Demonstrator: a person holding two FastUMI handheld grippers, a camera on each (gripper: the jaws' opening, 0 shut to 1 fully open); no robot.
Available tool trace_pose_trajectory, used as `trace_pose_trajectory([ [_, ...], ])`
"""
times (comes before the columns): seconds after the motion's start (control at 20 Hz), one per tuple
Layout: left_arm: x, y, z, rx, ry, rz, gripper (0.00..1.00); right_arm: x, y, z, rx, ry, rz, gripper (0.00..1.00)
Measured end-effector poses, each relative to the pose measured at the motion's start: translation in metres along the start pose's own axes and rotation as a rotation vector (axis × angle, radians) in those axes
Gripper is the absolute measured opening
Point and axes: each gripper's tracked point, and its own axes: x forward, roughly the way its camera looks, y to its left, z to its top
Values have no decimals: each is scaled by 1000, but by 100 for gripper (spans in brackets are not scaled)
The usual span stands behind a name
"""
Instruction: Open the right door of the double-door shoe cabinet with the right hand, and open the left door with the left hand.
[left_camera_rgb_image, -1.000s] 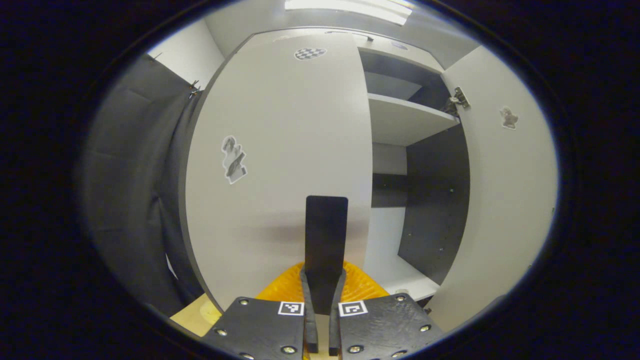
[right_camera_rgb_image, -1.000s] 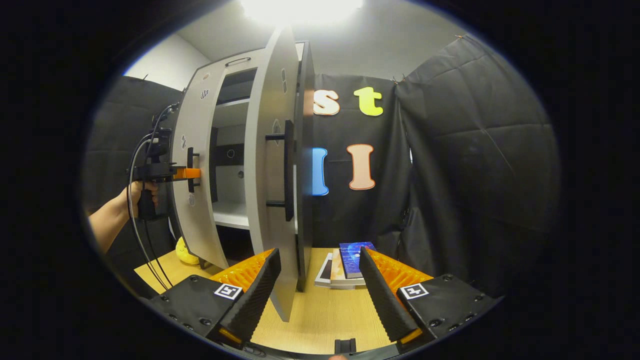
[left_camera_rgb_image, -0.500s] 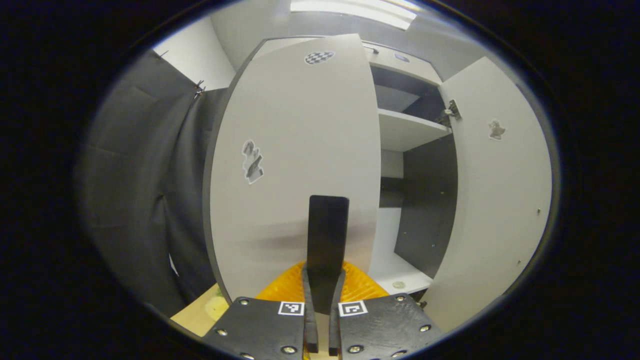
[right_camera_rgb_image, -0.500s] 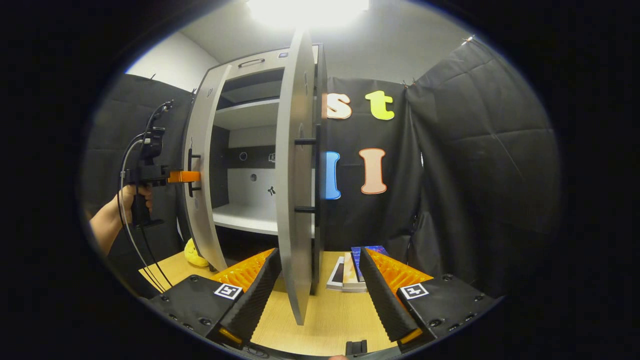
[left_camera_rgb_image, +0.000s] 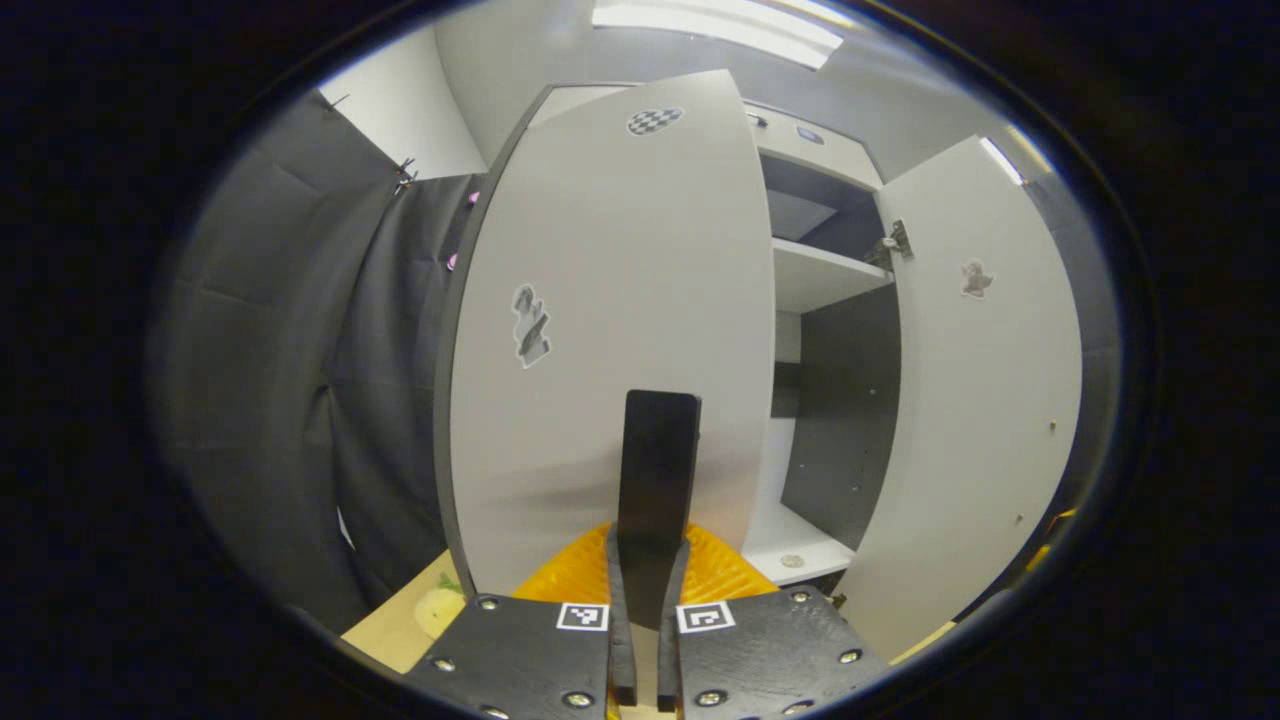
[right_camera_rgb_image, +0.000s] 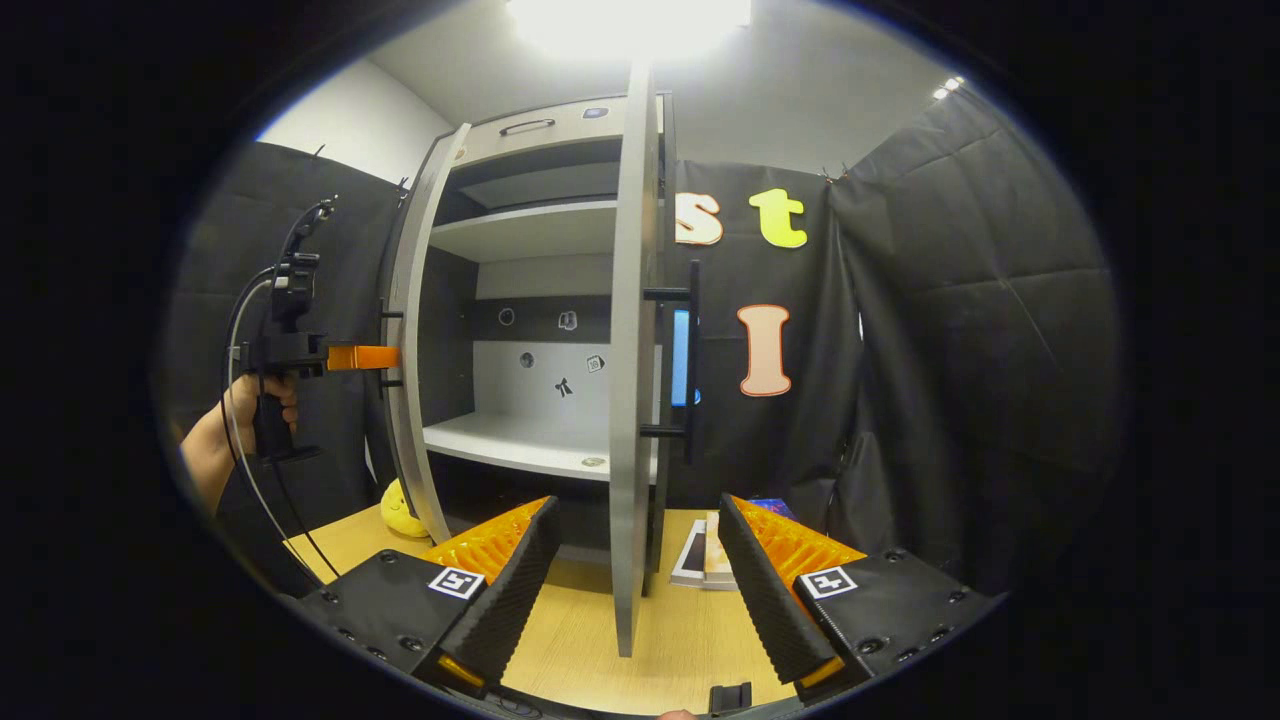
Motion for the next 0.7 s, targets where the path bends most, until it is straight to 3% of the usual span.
trace_pose_trajectory([
  [0.7, -7, 5, 3, -10, -15, 5, 10, 7, 59, 0, -19, -3, 83, 99],
])
